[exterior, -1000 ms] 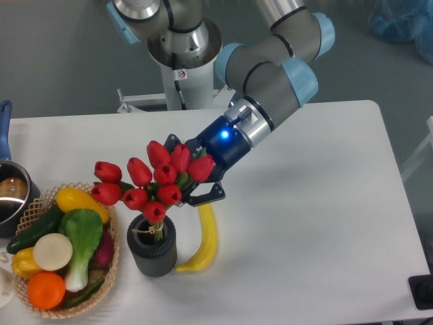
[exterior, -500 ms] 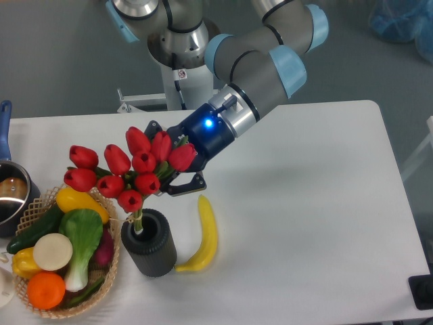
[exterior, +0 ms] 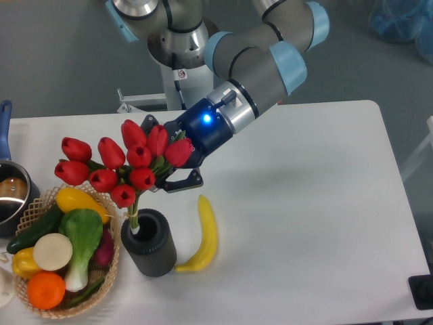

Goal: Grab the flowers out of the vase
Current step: 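Lift the gripped tulips upward out of the black vase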

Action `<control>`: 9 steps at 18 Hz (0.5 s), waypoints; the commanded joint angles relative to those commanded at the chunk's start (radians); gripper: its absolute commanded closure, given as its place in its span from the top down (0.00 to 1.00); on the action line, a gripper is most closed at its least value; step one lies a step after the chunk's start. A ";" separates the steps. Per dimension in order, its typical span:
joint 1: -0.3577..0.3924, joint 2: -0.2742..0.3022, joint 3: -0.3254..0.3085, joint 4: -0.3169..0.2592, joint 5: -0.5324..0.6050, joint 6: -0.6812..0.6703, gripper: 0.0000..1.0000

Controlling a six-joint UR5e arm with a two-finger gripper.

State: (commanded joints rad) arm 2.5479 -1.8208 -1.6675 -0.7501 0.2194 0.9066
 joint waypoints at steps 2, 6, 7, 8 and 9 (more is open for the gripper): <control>0.009 0.002 0.011 0.000 -0.002 -0.023 0.37; 0.031 0.002 0.034 0.000 -0.002 -0.064 0.37; 0.037 0.002 0.037 0.000 -0.002 -0.069 0.37; 0.041 0.002 0.041 -0.002 -0.002 -0.071 0.37; 0.052 0.002 0.045 -0.002 -0.002 -0.071 0.37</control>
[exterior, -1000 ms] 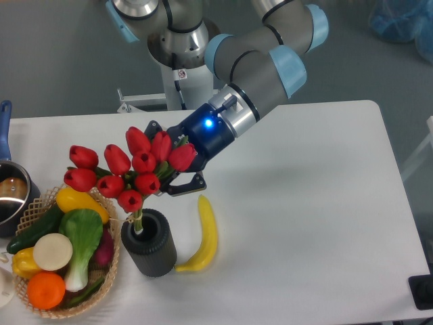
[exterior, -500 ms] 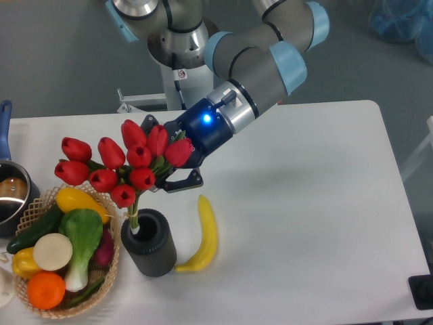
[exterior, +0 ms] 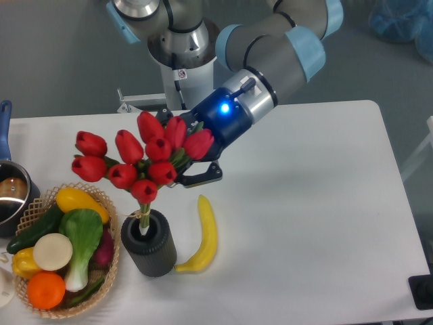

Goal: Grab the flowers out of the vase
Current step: 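Lift the gripped tulips upward out of the black vase, then carry the tulip bunch away from the vase over the table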

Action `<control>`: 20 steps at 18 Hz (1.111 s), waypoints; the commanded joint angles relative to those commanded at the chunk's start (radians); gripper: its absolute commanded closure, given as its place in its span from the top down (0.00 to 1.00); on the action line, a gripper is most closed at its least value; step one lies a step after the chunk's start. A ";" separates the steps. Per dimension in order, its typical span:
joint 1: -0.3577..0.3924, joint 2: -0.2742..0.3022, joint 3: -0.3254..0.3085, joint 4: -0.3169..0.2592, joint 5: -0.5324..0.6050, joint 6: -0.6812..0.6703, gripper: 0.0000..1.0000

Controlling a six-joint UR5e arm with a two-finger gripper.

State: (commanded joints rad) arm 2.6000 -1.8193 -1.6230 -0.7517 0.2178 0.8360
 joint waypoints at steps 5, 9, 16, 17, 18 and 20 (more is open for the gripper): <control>0.078 0.003 0.000 -0.002 0.011 -0.005 0.37; 0.170 -0.012 0.012 0.000 0.021 0.064 0.37; 0.322 -0.035 0.002 0.000 0.025 0.187 0.33; 0.333 -0.038 -0.003 0.000 0.025 0.198 0.33; 0.344 -0.044 -0.006 0.000 0.025 0.216 0.33; 0.350 -0.052 -0.011 -0.002 0.041 0.256 0.33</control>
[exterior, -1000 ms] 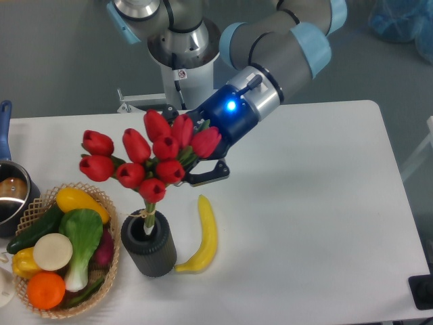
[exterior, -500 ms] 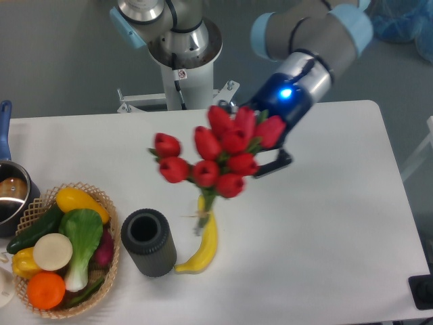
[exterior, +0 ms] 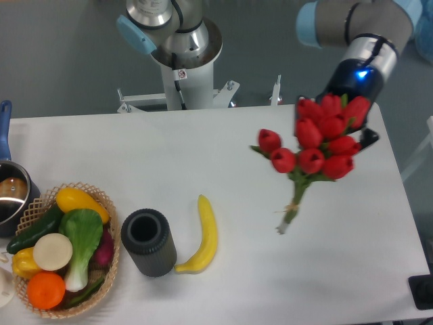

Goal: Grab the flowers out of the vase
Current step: 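Carry the tulip bunch away from the vase over the table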

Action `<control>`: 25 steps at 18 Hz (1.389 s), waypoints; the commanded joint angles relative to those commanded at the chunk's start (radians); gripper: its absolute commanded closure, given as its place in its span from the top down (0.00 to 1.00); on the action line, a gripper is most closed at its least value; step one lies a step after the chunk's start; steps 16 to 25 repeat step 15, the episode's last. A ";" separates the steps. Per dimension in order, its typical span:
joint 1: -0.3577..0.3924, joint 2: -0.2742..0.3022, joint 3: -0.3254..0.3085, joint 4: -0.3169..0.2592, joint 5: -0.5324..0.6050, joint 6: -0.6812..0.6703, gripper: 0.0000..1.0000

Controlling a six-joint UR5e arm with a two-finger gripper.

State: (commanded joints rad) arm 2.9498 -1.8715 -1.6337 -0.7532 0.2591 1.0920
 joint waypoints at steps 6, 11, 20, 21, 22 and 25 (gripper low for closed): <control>0.002 0.003 -0.018 0.000 0.057 0.002 0.33; 0.000 0.005 -0.021 0.000 0.061 -0.003 0.33; -0.005 0.005 -0.023 0.000 0.061 -0.004 0.33; -0.005 0.005 -0.023 0.000 0.061 -0.004 0.33; -0.005 0.005 -0.023 0.000 0.061 -0.004 0.33; -0.005 0.005 -0.023 0.000 0.061 -0.004 0.33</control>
